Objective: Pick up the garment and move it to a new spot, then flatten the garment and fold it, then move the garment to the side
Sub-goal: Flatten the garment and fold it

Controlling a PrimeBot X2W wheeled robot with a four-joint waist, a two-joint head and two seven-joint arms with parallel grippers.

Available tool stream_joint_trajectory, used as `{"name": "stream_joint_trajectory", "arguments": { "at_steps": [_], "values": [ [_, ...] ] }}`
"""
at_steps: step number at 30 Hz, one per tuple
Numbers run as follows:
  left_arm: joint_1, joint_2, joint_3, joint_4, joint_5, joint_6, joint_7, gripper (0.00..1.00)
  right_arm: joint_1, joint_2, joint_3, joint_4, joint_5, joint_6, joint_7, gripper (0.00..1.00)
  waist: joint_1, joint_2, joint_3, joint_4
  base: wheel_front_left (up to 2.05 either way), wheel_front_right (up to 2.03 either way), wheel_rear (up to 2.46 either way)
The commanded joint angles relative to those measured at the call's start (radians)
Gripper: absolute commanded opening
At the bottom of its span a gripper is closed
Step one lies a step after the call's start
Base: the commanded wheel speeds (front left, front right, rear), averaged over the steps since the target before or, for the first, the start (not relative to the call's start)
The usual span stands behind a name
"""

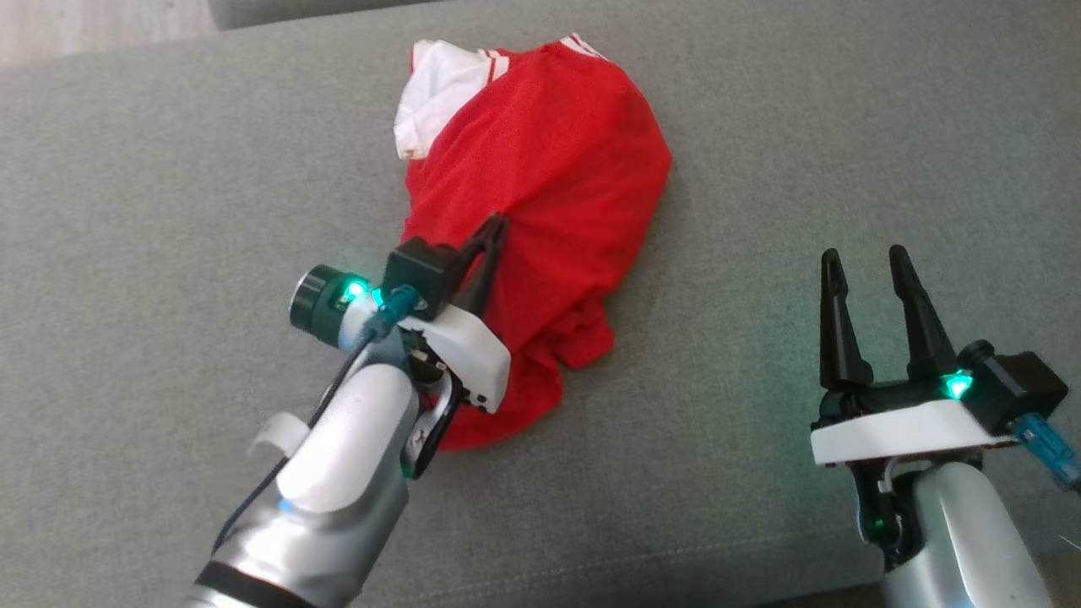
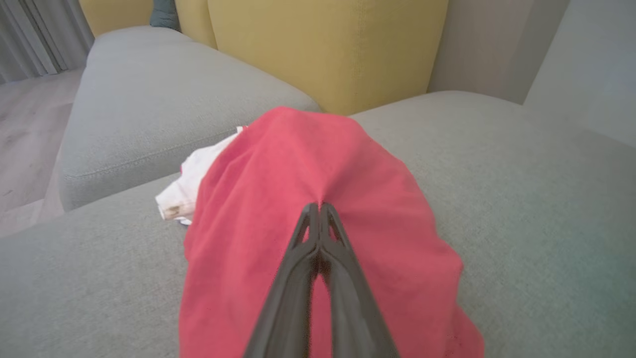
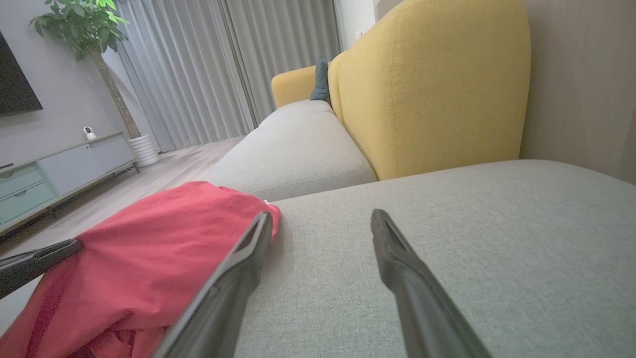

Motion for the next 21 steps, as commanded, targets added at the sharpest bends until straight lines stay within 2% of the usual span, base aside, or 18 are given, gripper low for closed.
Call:
{"name": "stream_joint_trajectory", "arguments": {
  "at_steps": [1,6,14,21],
  "values": [
    [-0.050,0.003,0.046,-0.037,-0.008,0.011,-0.016,0.00,-0.025,-0.005,0.019,-0.029,-0.009,-0.001,-0.009,1.00,0.0000,0.0000,-0.012,0.009,0.00,0.00,0.00],
    [-0.060,0.015,0.098,-0.102,-0.029,0.039,-0.054,0.00,-0.019,-0.005,0.012,-0.022,-0.014,-0.001,-0.009,1.00,0.0000,0.0000,-0.045,0.033,0.00,0.00,0.00],
    [-0.103,0.059,0.198,-0.290,-0.058,0.059,-0.071,0.00,0.001,-0.005,0.020,-0.005,-0.011,-0.001,-0.009,1.00,0.0000,0.0000,-0.101,0.073,0.00,0.00,0.00],
    [-0.168,0.126,0.308,-0.429,-0.097,0.075,-0.065,0.00,0.014,-0.005,0.022,0.007,-0.004,-0.001,-0.009,1.00,0.0000,0.0000,-0.132,0.105,0.00,0.00,0.00]
  ]
}}
